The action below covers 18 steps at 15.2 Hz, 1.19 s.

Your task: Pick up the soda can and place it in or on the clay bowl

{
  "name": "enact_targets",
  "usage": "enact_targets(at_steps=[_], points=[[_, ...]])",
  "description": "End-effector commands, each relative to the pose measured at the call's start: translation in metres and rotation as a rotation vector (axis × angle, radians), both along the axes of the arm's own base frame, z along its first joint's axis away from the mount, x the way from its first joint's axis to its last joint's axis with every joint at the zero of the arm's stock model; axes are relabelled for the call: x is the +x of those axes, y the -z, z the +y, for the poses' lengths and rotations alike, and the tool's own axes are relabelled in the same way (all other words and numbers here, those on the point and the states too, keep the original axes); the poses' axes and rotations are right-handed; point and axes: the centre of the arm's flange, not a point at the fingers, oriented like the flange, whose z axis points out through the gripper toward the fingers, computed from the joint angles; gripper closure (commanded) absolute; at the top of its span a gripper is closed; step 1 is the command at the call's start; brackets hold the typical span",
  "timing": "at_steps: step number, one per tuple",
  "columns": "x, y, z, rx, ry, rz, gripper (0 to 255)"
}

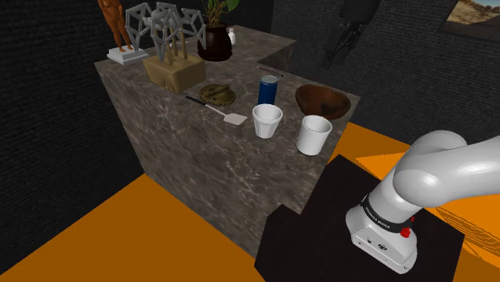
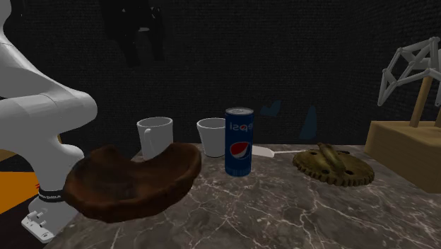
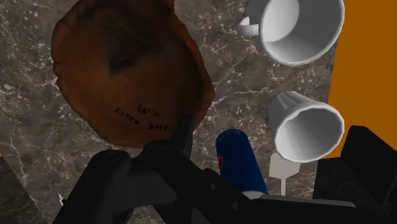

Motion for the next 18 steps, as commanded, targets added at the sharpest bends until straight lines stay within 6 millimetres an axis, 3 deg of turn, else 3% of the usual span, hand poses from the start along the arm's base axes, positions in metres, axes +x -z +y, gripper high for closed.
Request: enact_targets(at_steps=[1, 15, 18], points=[[0.000, 0.000, 0.000, 0.000, 0.000, 0.000, 0], [0.163, 0.084, 0.063, -0.114, -0.171, 0.043, 0], [0.163, 0.100, 0.063, -0.114, -0.171, 0.043, 0]])
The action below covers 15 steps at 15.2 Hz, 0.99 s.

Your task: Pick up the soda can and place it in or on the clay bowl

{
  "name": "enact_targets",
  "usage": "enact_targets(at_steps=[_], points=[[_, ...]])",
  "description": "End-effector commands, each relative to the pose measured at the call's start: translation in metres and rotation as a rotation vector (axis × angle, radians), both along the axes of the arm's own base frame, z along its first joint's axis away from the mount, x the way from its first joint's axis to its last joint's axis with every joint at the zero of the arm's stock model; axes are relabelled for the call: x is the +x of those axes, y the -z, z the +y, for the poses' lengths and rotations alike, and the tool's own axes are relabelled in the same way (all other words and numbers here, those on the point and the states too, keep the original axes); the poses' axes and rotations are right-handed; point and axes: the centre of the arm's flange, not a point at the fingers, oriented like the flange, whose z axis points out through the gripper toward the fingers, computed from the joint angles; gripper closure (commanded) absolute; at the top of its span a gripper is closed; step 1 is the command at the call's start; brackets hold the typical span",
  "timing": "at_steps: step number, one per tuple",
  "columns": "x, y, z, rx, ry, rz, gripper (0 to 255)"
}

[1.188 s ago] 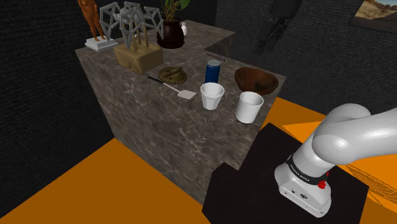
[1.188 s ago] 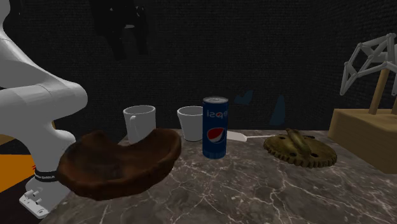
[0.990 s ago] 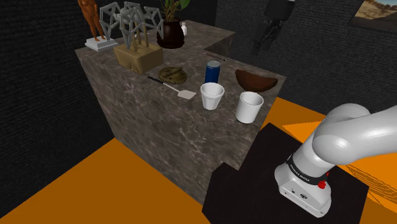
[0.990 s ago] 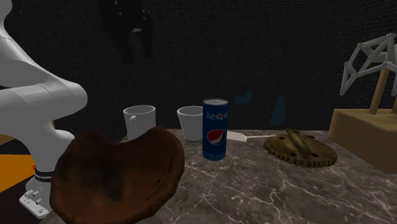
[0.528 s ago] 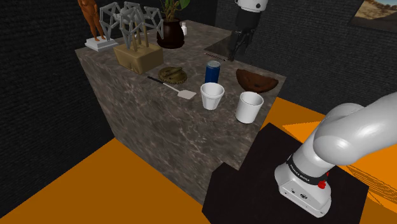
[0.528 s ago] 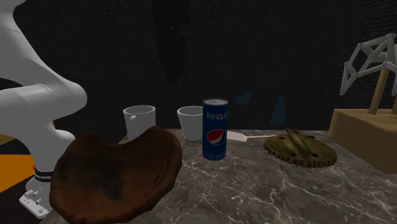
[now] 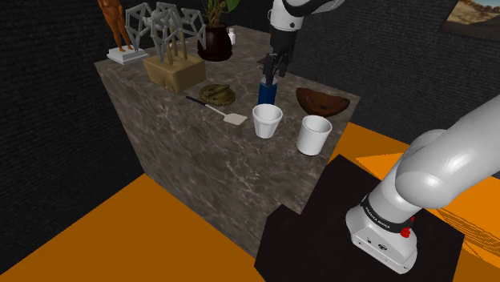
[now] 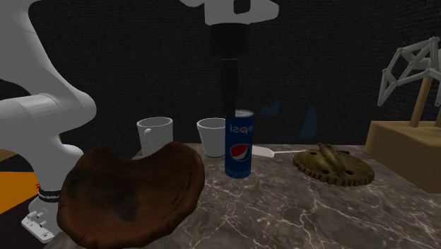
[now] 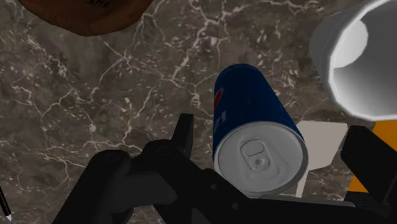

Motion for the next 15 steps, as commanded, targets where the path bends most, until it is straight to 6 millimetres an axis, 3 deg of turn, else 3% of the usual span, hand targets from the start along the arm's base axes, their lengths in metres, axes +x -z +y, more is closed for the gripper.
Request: enact_targets(at_steps=[1, 5, 13, 14, 15], points=[[0.002, 0.010, 0.000, -0.001, -0.001, 0.000, 0], [0.002, 0.029, 0.000, -0.001, -0.001, 0.000, 0], [0.002, 0.029, 0.000, -0.001, -0.001, 0.000, 0], [0.002, 0.029, 0.000, -0.001, -0.001, 0.000, 255], [0.002, 0.029, 0.000, -0.001, -0.001, 0.000, 255]])
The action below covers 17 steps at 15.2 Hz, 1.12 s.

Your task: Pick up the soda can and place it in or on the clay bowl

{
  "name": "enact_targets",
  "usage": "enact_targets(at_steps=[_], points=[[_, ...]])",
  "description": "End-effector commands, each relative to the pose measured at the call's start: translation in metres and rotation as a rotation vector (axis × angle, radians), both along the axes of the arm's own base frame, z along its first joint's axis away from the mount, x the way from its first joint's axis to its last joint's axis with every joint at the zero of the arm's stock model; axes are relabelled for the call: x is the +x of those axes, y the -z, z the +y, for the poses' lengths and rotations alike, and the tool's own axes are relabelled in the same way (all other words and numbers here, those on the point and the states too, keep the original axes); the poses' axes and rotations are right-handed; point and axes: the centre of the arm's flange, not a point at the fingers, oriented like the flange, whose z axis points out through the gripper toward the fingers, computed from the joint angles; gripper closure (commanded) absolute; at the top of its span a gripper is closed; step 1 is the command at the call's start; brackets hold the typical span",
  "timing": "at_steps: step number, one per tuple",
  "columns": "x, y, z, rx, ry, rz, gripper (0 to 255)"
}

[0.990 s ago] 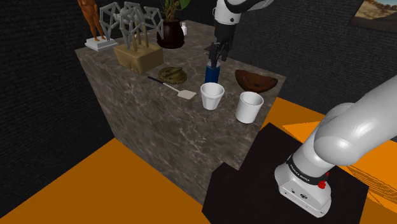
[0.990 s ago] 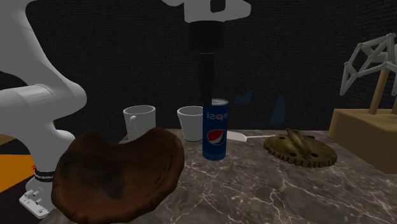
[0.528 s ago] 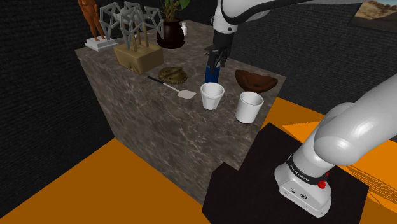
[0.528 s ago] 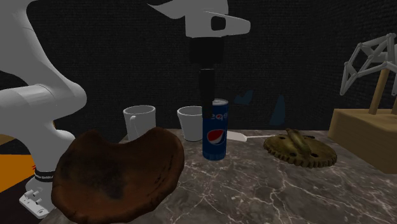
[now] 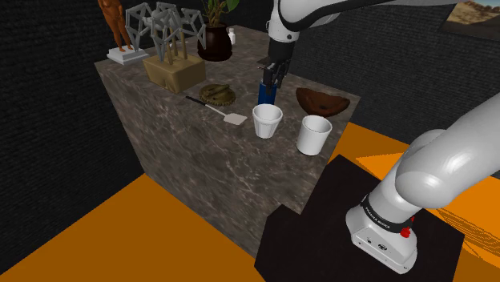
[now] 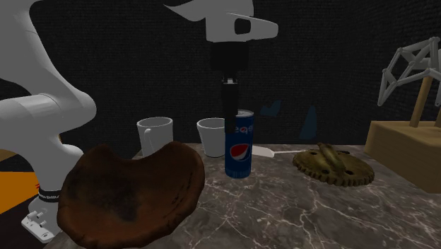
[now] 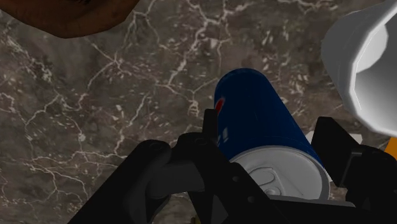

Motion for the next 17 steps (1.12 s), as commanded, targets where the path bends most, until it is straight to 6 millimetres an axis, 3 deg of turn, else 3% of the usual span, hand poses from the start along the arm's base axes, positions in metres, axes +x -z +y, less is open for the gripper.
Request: enact_targets(at_steps=[1, 8, 17], points=[[0.000, 0.000, 0.000, 0.000, 0.000, 0.000, 255], [0.000, 0.000, 0.000, 0.000, 0.000, 0.000, 255], [0.000, -0.047, 0.000, 0.000, 0.000, 0.000, 255]])
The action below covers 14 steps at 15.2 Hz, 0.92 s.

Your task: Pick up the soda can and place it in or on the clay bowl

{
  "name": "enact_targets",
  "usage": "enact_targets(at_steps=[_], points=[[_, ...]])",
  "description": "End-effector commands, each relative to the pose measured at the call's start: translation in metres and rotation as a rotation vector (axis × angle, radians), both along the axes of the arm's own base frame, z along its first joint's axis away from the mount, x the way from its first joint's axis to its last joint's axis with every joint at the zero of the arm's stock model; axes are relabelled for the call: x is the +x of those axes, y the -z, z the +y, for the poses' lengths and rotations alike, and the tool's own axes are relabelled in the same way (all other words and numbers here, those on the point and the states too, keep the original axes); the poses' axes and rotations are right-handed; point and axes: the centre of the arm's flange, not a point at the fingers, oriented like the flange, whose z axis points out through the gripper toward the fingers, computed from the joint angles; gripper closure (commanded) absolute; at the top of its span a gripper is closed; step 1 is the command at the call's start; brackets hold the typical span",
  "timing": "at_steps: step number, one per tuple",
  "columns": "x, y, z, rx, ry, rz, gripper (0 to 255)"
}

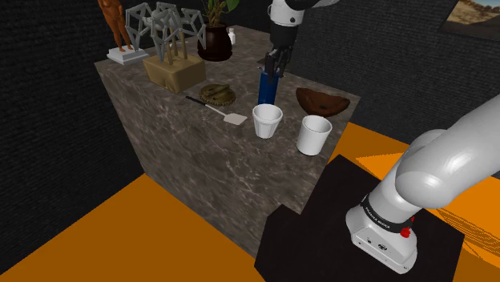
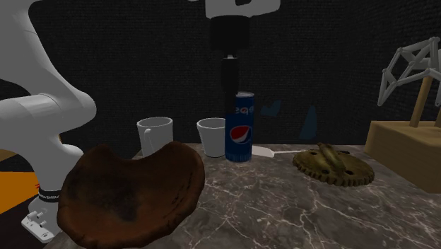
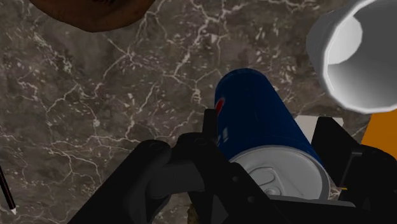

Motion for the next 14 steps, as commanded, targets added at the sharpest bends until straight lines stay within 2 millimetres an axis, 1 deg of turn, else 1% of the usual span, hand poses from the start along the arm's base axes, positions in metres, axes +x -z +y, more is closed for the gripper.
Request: enact_targets(at_steps=[1, 14], points=[[0.000, -0.012, 0.000, 0.000, 0.000, 0.000, 255], [0.000, -0.081, 0.000, 0.000, 0.000, 0.000, 255]])
